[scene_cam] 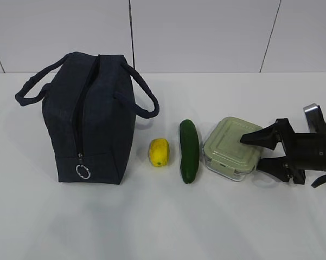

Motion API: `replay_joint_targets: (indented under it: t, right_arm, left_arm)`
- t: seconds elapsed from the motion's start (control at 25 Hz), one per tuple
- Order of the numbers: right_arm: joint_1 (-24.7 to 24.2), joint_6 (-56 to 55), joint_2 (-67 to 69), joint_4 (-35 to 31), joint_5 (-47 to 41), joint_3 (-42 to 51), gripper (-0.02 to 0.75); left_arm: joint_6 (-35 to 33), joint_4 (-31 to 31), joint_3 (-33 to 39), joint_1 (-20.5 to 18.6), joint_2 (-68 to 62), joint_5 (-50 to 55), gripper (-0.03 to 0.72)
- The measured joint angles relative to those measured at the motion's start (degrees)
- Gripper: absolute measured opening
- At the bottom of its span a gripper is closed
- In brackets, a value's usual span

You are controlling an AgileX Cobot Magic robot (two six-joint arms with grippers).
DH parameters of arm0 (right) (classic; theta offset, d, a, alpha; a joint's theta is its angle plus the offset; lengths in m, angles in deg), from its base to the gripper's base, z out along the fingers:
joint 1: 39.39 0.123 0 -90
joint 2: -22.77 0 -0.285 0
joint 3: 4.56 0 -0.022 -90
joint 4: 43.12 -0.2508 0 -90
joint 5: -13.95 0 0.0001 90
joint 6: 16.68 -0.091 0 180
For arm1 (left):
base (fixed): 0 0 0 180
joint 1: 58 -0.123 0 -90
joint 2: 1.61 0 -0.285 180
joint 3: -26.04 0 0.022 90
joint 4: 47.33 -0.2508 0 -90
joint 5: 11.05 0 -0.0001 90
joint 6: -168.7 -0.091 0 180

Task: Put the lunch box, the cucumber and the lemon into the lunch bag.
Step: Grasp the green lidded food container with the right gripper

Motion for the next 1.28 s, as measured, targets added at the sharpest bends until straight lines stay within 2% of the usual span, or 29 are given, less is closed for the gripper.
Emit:
replay_joint_targets:
  t: [0.44, 1.28]
  right_arm:
    - [0.0, 0.0, 0.0, -0.1, 1.7, -0.3, 0.518]
    - [0.0, 1.3, 0.0, -0.1, 0.8, -0.3, 0.515]
  left_arm:
    - [0.0, 0.0, 0.0, 0.0, -0.1, 0.0, 0.239]
    - [0.0, 0.0, 0.0, 0.0, -0.1, 0.0, 0.246]
